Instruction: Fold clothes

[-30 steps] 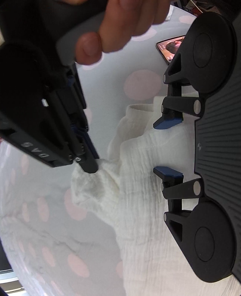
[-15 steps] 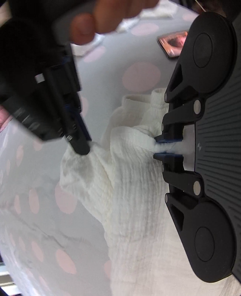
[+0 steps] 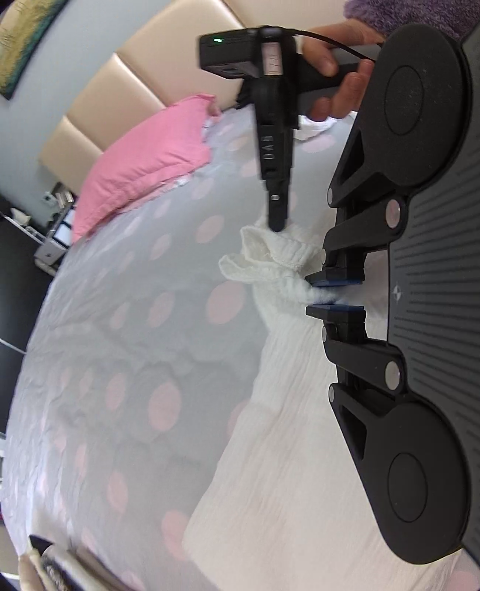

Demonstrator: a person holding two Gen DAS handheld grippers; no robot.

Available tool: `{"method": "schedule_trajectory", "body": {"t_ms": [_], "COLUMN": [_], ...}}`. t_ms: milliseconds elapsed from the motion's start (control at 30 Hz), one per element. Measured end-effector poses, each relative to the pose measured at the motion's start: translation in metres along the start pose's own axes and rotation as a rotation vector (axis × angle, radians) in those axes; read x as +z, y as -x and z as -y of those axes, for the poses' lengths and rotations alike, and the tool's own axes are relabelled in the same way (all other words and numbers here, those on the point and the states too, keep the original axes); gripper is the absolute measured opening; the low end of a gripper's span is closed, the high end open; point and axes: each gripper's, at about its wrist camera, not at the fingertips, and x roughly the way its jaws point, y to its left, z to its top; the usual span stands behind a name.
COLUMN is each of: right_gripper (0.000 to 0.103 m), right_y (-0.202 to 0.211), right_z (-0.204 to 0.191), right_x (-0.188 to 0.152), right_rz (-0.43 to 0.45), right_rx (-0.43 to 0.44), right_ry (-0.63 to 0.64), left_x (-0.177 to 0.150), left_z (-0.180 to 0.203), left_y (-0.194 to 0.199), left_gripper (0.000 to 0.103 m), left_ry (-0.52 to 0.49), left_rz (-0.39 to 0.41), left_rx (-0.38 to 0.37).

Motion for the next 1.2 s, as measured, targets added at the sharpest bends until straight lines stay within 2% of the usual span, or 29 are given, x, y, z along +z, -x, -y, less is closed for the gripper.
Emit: {"method": "schedule_trajectory", "body": {"t_ms": [133, 233, 433, 533, 667, 700, 767, 867, 1000, 1067, 1133, 1200], "right_gripper": [0.005, 0.005, 0.003, 0.002, 0.003, 0.007, 0.008, 0.021, 0.022, 0.028, 0.049, 0.051], "right_y": [0.003, -0.005, -0.035, -0.046, -0.041, -0.034, -0.018, -0.001, 0.002, -0.002, -0.006, -0.016], "right_z": [-0.019, -0.034, -0.052, -0.054, -0.048, -0.044, -0.032, -0.011, 0.005, 0.001, -0.005, -0.014], "right_x": [-0.012, -0.027, -0.056, -0.067, -0.069, -0.066, -0.057, -0.041, -0.025, -0.018, -0.02, -0.02], "right_rz": [-0.021, -0.081, -0.195, -0.243, -0.237, -0.219, -0.156, -0.066, -0.011, -0.017, -0.033, -0.052], "right_rx": [0.035, 0.039, -0.017, -0.056, -0.072, -0.064, -0.058, -0.072, -0.06, -0.036, -0.008, 0.0], "right_ry": [0.149, 0.261, 0.43, 0.467, 0.465, 0.448, 0.389, 0.266, 0.122, 0.104, 0.13, 0.179], "left_x": [0.013, 0.015, 0.02, 0.024, 0.026, 0.026, 0.026, 0.027, 0.028, 0.028, 0.029, 0.03], "left_z": [-0.01, -0.008, 0.002, 0.011, 0.019, 0.02, 0.021, 0.018, 0.011, 0.004, -0.004, -0.012], "left_y": [0.01, 0.018, 0.016, 0.004, -0.008, -0.009, -0.011, -0.013, -0.016, -0.016, -0.014, -0.009], "left_gripper": [0.007, 0.007, 0.007, 0.007, 0.007, 0.007, 0.007, 0.007, 0.007, 0.007, 0.007, 0.007], "left_ry": [0.026, 0.029, 0.025, 0.01, 0.016, 0.014, 0.01, 0.019, 0.02, 0.021, 0.034, 0.054], "left_rz": [0.049, 0.075, 0.092, 0.085, 0.075, 0.074, 0.078, 0.08, 0.07, 0.069, 0.072, 0.08], "left_rx": [-0.039, -0.064, -0.099, -0.11, -0.12, -0.121, -0.121, -0.121, -0.092, -0.073, -0.057, -0.059]}}
